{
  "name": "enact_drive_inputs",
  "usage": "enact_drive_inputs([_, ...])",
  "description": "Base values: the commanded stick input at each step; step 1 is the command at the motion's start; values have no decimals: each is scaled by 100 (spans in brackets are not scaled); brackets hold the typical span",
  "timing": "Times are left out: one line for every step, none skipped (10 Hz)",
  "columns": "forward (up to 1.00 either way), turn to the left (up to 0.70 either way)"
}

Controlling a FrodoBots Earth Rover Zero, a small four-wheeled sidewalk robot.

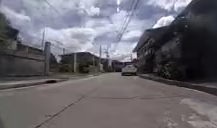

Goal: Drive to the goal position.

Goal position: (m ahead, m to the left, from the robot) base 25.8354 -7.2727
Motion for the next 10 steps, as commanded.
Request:
enact_drive_inputs([50, -50])
enact_drive_inputs([50, -50])
enact_drive_inputs([50, -50])
enact_drive_inputs([50, -50])
enact_drive_inputs([50, -38])
enact_drive_inputs([50, 0])
enact_drive_inputs([50, 0])
enact_drive_inputs([50, 0])
enact_drive_inputs([50, 0])
enact_drive_inputs([50, 0])
